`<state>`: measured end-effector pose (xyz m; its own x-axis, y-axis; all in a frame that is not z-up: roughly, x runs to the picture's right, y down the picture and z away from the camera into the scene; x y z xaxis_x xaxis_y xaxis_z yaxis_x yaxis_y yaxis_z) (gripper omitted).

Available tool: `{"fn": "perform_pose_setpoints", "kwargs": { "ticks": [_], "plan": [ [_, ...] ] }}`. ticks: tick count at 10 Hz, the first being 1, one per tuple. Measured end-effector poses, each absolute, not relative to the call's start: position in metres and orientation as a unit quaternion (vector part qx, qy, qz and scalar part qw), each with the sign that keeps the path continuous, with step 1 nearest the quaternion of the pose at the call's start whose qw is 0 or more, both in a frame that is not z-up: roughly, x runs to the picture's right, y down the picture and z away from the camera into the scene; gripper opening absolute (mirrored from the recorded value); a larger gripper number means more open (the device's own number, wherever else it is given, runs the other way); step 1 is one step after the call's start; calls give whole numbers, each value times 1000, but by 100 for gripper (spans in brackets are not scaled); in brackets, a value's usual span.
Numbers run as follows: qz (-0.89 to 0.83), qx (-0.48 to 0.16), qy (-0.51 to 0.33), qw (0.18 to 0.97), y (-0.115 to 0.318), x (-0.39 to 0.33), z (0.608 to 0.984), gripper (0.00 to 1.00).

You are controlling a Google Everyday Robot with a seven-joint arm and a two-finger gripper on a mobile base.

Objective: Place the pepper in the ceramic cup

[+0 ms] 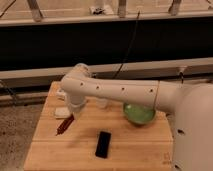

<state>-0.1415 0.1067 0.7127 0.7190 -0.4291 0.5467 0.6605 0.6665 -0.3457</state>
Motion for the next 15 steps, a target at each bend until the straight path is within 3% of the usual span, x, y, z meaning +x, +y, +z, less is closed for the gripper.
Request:
{"fn": "perform_pose_setpoints", "kwargs": {
  "ticks": [4,15],
  "plan": [
    [-271,-254,-190,909,43,-87,740,0],
    [-158,-232,-149,948,-37,20,771,0]
  ]
}}
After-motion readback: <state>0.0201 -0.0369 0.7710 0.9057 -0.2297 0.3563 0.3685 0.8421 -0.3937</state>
